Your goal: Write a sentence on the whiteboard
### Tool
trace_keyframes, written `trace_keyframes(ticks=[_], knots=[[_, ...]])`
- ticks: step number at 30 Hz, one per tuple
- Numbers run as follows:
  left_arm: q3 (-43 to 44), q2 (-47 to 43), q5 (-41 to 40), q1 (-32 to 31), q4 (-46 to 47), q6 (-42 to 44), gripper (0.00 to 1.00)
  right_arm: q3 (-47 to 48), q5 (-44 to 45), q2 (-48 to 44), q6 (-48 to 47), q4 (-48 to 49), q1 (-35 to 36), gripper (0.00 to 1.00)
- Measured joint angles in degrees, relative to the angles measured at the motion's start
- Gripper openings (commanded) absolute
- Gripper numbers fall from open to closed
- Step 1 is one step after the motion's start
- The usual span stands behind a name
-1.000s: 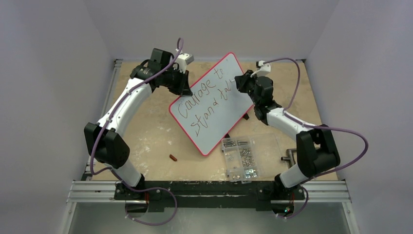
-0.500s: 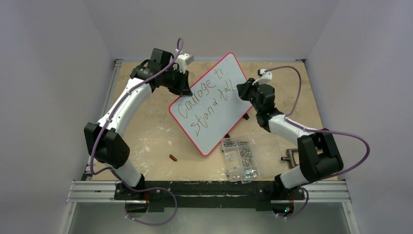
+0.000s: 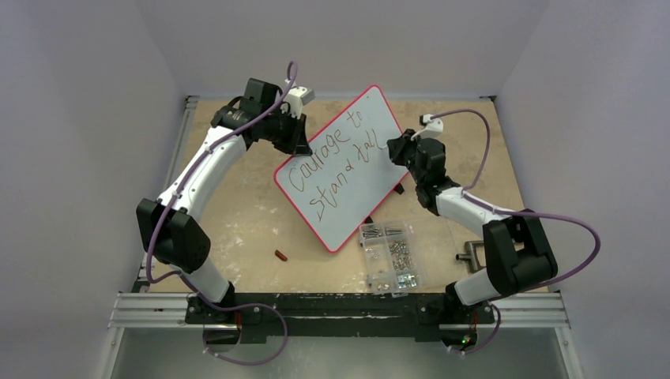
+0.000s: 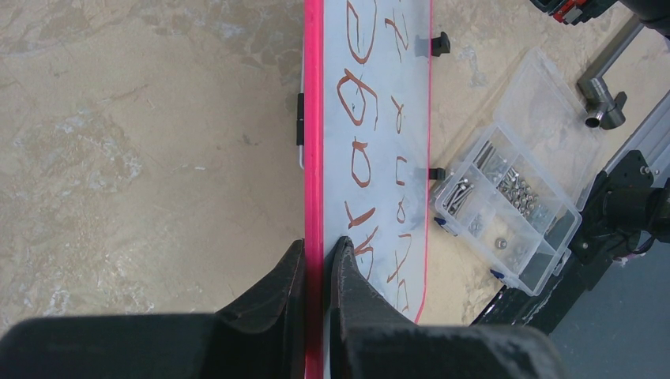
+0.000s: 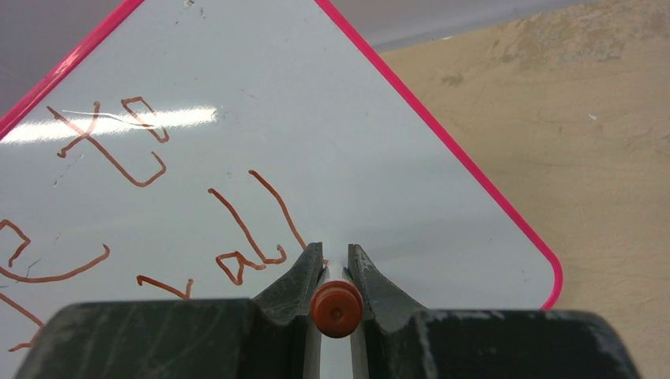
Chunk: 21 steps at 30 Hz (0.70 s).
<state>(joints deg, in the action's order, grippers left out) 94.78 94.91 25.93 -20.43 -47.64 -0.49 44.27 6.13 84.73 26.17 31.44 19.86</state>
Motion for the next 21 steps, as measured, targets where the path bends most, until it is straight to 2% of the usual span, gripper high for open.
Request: trace_keyframes(ticks=[21], knots=[[0.0, 0.0, 0.11, 0.0, 0.09, 0.04, 0.0, 5.16, 0.96, 0.9, -0.28, -3.41, -0.11, 0.0]])
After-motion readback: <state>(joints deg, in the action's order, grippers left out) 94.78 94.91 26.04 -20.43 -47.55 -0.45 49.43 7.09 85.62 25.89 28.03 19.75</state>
